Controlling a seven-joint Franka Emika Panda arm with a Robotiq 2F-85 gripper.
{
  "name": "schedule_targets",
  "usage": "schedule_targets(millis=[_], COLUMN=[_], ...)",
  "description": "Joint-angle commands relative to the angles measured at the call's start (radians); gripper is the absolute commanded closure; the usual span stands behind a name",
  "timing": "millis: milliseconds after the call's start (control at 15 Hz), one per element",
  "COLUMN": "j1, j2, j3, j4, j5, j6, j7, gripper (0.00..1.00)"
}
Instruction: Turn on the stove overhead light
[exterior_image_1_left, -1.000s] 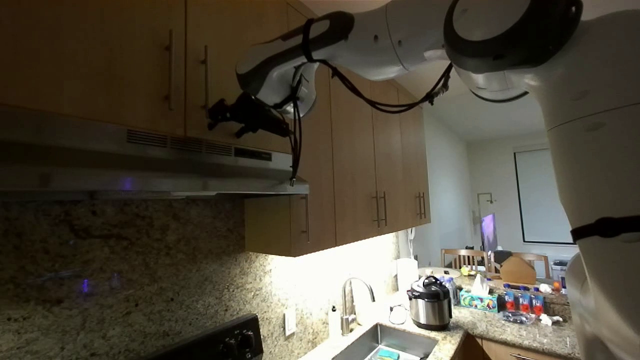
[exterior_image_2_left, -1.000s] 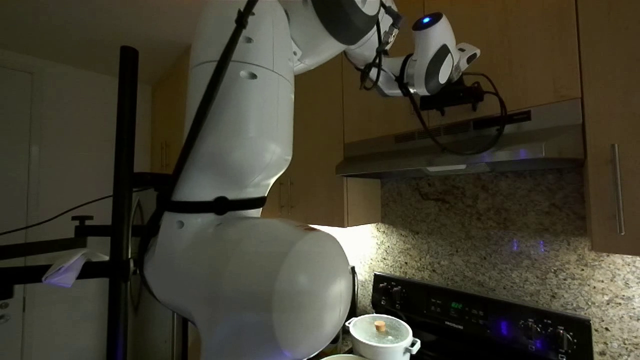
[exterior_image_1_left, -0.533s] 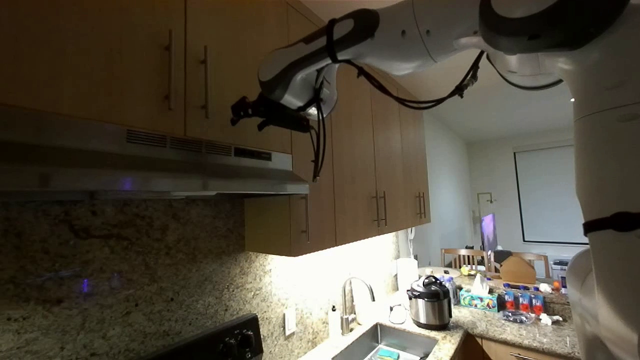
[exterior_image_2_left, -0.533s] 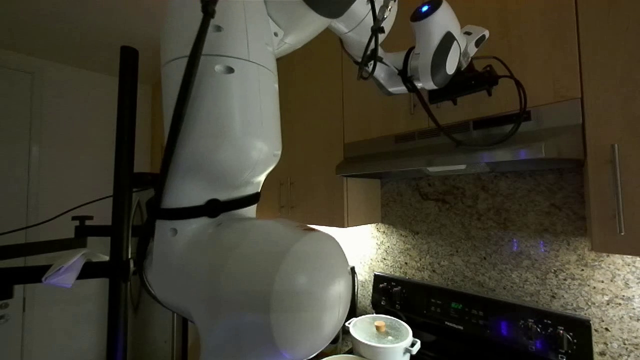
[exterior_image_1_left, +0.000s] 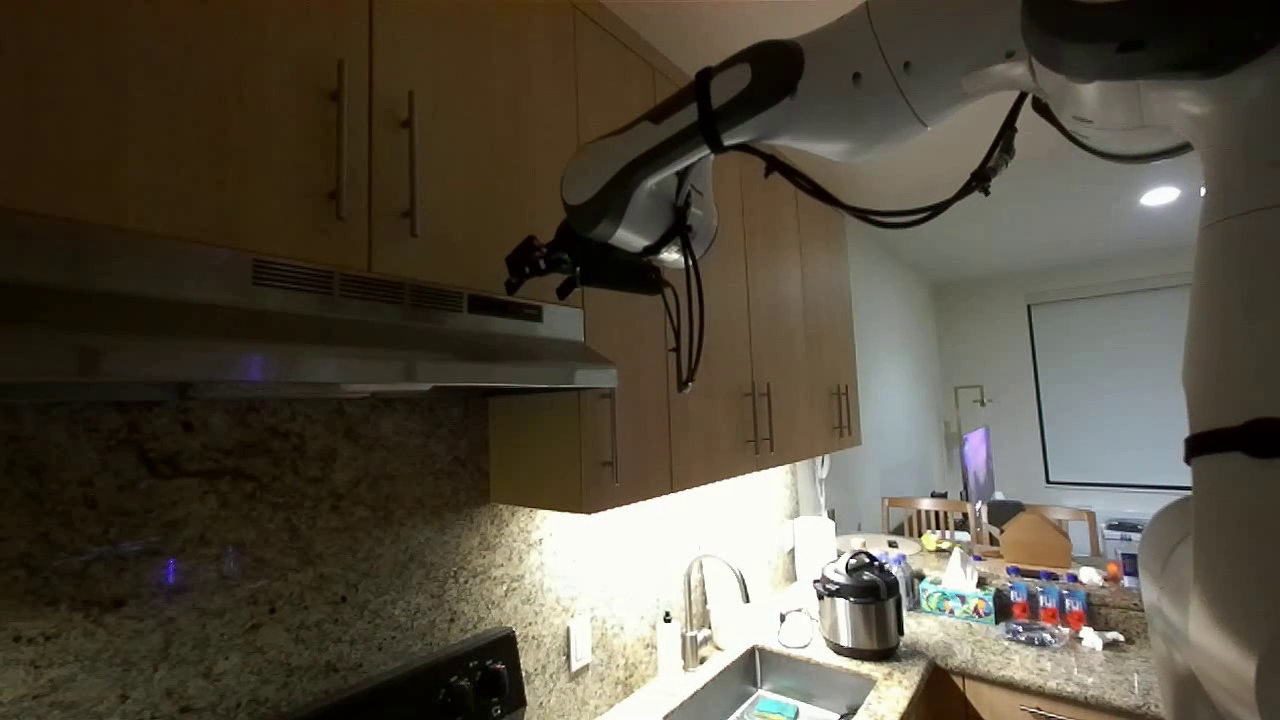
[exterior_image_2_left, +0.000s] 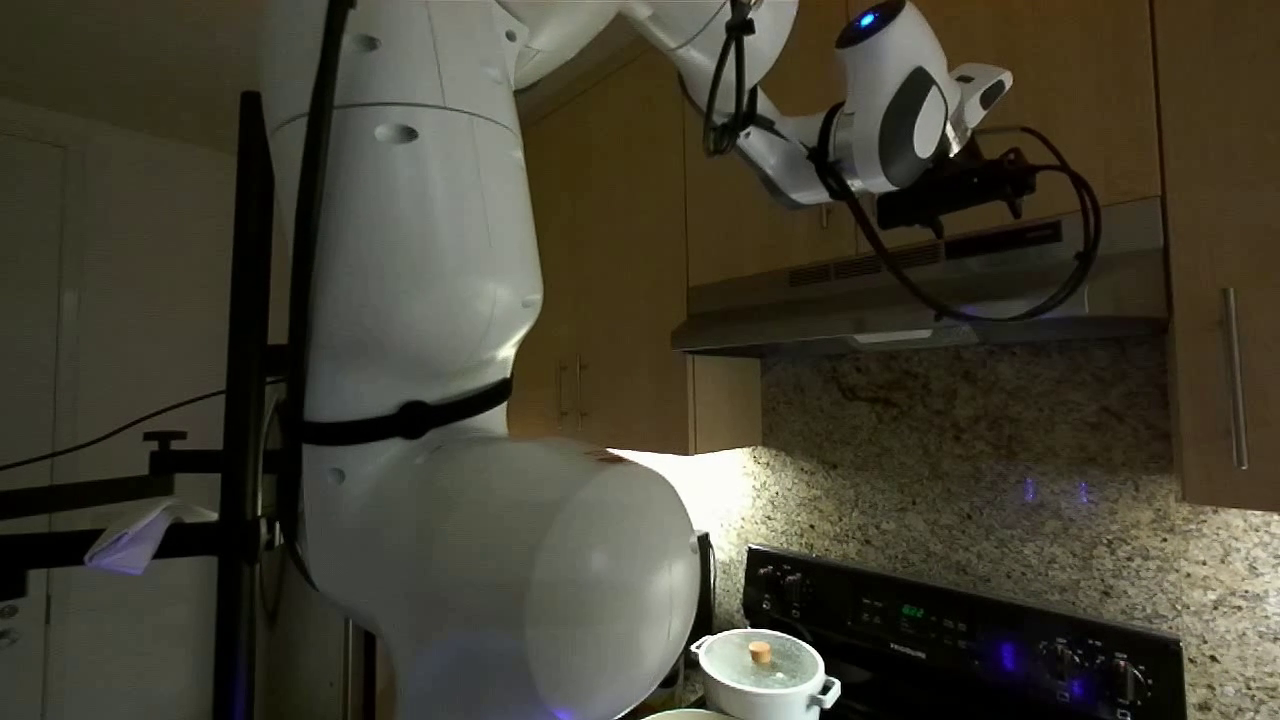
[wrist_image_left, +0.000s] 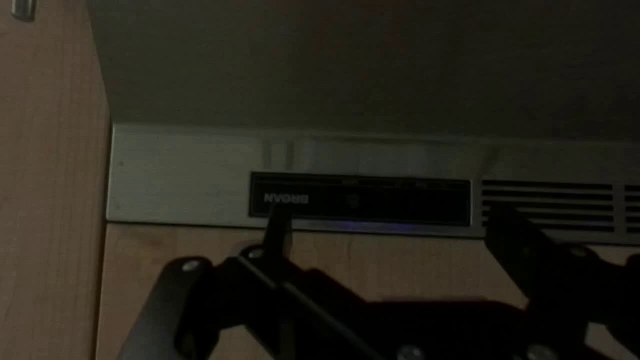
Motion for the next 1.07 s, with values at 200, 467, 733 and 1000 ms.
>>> schedule_targets(millis=[200,467,733,1000], j1=[0.162,0.212,0.235,0.258], j2=[-0.037,-0.007,0.035,0.095], j3=[-0.067,-0.114,-0.164,-0.193], j4=[-0.042,0.001,0.069,0.166], j5=[0.238,0.305,0.348,0.399], j6=[-0.047,-0.116,-0.187,-0.241], j7=[-0.204,-0.291,-0.369,-0.472], gripper=[0.00,0.00,0.00,0.00])
